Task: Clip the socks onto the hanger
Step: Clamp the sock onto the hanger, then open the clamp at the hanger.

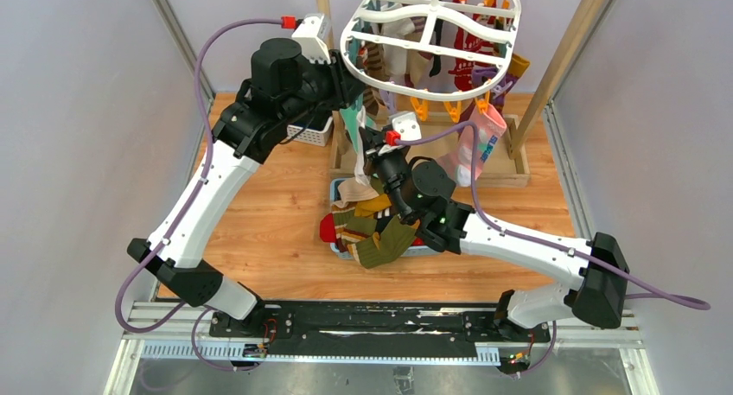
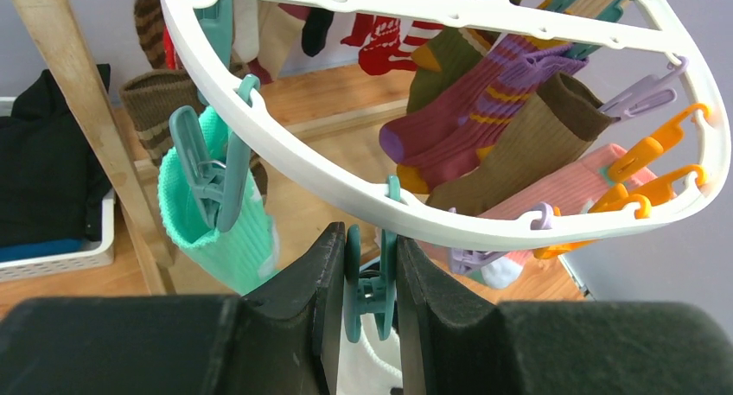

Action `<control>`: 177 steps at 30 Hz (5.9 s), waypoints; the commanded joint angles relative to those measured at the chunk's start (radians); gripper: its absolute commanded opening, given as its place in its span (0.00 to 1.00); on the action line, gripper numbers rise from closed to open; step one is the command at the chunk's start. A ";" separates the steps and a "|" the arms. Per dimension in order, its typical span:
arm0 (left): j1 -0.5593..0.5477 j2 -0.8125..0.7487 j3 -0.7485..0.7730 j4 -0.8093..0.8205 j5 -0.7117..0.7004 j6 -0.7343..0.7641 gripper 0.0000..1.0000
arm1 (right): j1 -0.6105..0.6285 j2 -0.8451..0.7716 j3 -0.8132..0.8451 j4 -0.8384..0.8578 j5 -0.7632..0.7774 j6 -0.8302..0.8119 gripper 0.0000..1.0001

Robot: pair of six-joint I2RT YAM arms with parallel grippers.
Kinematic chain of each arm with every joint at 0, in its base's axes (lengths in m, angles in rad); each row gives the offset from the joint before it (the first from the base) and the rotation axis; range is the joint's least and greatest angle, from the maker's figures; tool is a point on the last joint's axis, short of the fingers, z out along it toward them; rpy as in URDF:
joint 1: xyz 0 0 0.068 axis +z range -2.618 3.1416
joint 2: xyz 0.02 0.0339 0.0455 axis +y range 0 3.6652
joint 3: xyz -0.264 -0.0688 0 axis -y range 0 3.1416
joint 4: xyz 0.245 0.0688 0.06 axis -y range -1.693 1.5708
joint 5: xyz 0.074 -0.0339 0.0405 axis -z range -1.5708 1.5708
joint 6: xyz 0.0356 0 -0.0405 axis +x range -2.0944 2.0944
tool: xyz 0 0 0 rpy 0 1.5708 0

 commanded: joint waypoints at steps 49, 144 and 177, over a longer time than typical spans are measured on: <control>-0.026 -0.004 0.007 0.038 -0.081 0.039 0.00 | -0.023 -0.021 0.039 0.156 0.024 -0.029 0.00; -0.070 -0.204 -0.208 -0.008 0.393 0.134 0.60 | -0.288 -0.164 -0.194 0.258 -0.416 0.317 0.17; -0.069 -0.122 -0.131 0.178 0.206 -0.107 0.72 | -0.188 -0.055 -0.059 0.221 -0.412 0.208 0.07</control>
